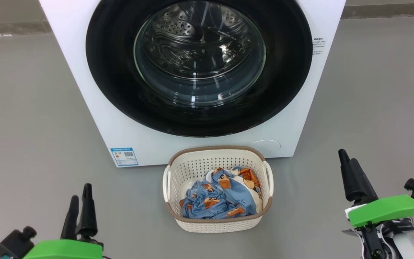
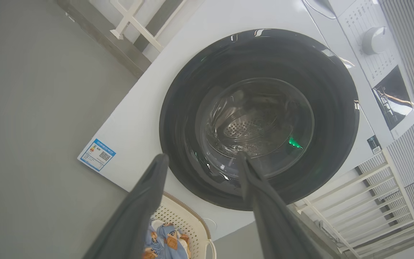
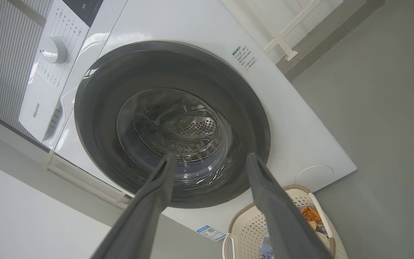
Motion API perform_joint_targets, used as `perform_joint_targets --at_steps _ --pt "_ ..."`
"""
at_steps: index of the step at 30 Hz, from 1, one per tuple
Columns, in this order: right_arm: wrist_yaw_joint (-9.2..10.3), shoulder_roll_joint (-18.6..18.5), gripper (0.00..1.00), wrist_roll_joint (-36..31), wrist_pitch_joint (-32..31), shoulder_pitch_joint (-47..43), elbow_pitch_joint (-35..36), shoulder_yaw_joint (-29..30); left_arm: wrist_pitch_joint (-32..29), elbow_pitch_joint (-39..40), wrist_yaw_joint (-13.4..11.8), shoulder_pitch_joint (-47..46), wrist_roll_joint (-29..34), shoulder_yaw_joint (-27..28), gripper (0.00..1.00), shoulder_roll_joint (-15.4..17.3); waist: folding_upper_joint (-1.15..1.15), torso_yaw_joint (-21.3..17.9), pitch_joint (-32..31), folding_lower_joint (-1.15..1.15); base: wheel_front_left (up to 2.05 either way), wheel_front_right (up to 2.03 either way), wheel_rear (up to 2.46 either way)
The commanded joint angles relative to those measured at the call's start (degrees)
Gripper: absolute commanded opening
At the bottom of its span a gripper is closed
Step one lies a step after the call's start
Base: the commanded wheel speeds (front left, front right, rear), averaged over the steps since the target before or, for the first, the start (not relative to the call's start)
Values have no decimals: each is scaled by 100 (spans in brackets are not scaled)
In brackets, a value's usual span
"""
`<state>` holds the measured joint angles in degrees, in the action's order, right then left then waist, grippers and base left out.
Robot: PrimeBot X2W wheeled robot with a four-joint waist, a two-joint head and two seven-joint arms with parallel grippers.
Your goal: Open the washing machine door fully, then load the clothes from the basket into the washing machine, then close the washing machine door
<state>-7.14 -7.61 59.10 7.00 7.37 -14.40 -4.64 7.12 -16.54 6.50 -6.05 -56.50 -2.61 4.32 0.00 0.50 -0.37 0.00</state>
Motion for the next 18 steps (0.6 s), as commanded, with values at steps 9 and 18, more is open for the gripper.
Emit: perform_joint_targets --at_steps 9,18 --pt "-25 -197 100 -957 209 389 3 -190 200 46 -88 -379 1044 58 100 103 0 0 -12 0 0 0 0" --pt "-28 -222 100 -2016 362 496 -318 -206 352 -102 -142 -471 1838 -13 100 118 0 9 0 0 0 0 0"
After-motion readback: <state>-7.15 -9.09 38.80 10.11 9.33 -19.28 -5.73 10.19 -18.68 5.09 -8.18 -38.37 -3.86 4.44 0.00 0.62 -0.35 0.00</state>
